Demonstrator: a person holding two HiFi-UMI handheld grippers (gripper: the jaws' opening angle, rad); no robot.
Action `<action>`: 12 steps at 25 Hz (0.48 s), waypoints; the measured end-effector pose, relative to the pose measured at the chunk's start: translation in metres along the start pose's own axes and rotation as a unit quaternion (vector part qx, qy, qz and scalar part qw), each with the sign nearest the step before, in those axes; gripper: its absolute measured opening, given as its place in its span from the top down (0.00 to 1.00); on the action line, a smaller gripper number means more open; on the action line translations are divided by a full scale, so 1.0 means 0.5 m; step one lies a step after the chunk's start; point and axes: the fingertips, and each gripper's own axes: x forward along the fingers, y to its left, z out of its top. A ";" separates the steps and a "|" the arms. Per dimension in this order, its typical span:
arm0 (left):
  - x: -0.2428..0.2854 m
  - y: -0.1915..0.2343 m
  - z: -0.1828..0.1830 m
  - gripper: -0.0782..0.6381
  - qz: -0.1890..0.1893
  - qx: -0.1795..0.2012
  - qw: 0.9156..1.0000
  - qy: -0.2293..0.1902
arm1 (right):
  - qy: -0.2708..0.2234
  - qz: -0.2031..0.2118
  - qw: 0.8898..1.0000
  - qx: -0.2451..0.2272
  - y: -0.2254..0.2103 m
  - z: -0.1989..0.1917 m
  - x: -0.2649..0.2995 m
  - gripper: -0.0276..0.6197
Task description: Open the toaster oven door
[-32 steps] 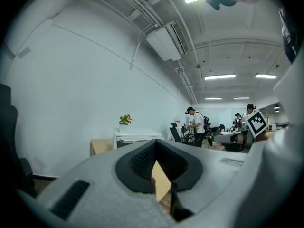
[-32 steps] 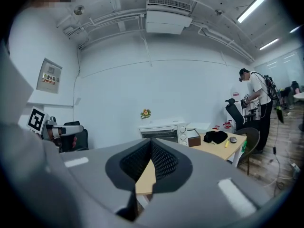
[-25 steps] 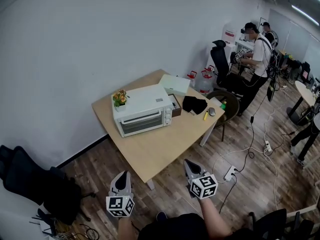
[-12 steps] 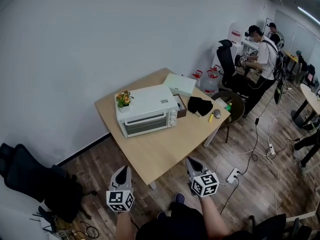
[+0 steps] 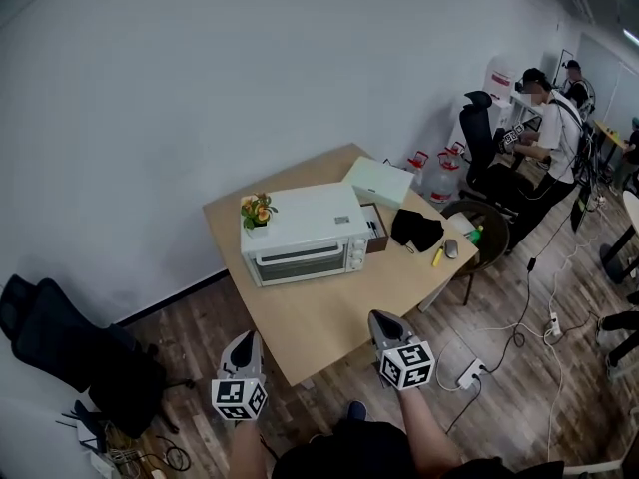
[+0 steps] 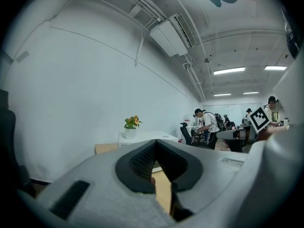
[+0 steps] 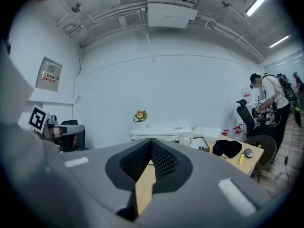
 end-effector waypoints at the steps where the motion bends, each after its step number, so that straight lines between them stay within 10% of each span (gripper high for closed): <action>1: 0.013 0.000 -0.003 0.89 0.003 0.002 1.000 0.002 | 0.001 0.003 1.000 -0.002 -0.009 0.005 0.011 0.94; 12: 0.099 0.011 -0.029 0.89 0.046 -0.010 0.999 0.021 | 0.020 0.035 0.999 0.008 -0.096 0.007 0.108 0.94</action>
